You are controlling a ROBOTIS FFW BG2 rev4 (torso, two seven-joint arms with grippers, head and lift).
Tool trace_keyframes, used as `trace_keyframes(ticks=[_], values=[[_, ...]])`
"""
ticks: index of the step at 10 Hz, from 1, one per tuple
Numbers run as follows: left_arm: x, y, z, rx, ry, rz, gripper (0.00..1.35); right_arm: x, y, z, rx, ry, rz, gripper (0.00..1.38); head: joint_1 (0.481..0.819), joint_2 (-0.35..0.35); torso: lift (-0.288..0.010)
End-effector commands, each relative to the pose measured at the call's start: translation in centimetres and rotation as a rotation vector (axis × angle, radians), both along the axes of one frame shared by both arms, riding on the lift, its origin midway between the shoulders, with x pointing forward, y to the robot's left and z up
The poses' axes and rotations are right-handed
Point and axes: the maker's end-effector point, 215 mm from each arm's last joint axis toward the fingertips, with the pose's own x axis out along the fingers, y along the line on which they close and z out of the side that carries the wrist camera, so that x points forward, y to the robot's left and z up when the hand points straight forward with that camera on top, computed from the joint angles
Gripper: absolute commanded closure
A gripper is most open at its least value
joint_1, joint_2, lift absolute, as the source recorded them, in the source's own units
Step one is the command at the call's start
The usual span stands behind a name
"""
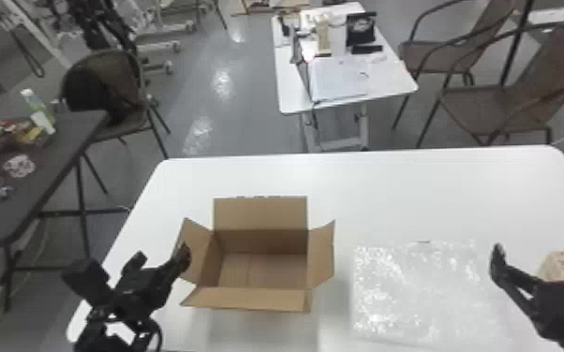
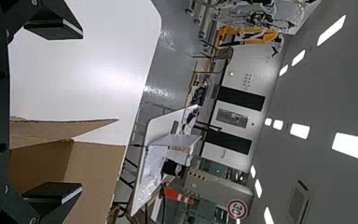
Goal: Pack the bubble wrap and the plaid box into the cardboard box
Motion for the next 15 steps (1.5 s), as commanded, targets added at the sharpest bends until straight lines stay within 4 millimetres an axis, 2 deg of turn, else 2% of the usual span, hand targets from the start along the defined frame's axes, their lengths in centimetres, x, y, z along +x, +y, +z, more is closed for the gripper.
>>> trace_keyframes(ticks=[1,4,5,7,8,9,10,12,15], values=[[-0.1,0.6,-0.5,-0.025,0.015,0.013,0.15,0.1,0.0,0.0,0.002,0.002,0.002,0.23,0.695,0.240,-0.018],[0.6,-0.8,-1.6,-0.117,0.011,0.001,0.17,0.1,0.2,-0.1,0.004,0.005,0.007,0.23,0.695,0.243,-0.018],[0.7,-0.8,-1.6,-0.120,0.011,0.000,0.25,0.1,0.1,-0.2,0.003,0.006,0.007,0.23,0.695,0.236,-0.018],[0.8,-1.0,-1.6,-0.131,0.011,-0.007,0.59,0.1,0.2,-0.3,0.005,0.011,0.008,0.23,0.695,0.232,-0.018],[0.9,-1.2,-1.8,-0.136,0.016,-0.013,0.66,0.1,0.2,-0.5,0.006,0.014,0.011,0.23,0.695,0.231,-0.018],[0.9,-1.4,-1.9,-0.136,0.018,-0.018,0.88,0.1,0.2,-0.5,0.006,0.014,0.011,0.23,0.695,0.229,-0.018],[0.9,-1.5,-1.9,-0.134,0.019,-0.020,1.01,0.1,0.3,-0.6,0.007,0.018,0.014,0.23,0.695,0.227,-0.018],[0.9,-1.6,-2.0,-0.117,0.027,-0.024,1.13,0.1,0.3,-0.7,0.007,0.021,0.014,0.23,0.695,0.225,-0.018],[0.9,-1.8,-2.1,-0.120,0.031,-0.028,1.13,0.1,0.3,-0.8,0.008,0.022,0.015,0.23,0.695,0.223,-0.018]])
